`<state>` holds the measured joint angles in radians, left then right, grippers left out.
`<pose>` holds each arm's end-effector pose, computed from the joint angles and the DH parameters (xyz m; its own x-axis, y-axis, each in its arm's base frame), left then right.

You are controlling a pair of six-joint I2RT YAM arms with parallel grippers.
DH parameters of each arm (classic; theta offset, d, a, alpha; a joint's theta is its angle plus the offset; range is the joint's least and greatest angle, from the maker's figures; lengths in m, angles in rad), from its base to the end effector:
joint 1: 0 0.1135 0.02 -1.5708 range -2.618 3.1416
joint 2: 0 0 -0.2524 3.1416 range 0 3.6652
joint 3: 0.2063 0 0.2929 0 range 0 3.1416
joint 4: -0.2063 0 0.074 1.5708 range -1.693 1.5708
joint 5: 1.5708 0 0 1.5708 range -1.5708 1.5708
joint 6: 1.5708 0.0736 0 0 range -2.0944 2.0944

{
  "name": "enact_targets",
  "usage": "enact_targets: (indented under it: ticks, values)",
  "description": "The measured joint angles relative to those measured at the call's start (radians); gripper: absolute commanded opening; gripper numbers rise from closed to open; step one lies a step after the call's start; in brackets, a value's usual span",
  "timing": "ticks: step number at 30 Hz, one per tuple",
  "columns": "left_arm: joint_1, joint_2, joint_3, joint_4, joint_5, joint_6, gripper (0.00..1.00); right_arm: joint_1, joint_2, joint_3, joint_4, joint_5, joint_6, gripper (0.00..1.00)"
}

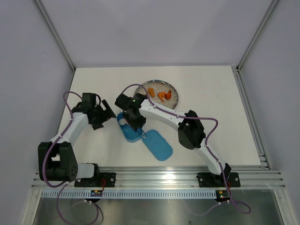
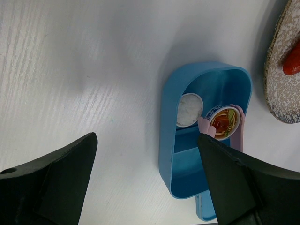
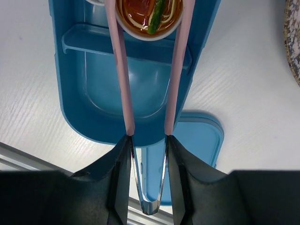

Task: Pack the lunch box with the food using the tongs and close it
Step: Place the fake food in the packing box.

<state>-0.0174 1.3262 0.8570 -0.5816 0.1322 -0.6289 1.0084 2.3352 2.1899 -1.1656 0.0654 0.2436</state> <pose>0.3145 -0.0152 0.1547 -0.7504 -0.5701 -0.3345 -0.4435 0.8095 -0.3848 0.2840 0.4415 0.1710 -0.7016 -0.6617 -0.2646 -0.6863 0.7274 0.0007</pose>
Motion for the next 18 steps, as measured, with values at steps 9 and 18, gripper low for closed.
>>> enact_targets:
  ticks: [9,18]
  values:
    - [0.000,0.000,0.000,0.000,0.000,0.000,0.91,-0.001,0.000,0.004,-0.001,0.032,0.029,0.28]
    - [0.000,0.000,0.000,0.000,0.000,0.000,0.91,-0.001,0.000,0.035,-0.011,0.047,0.035,0.43]
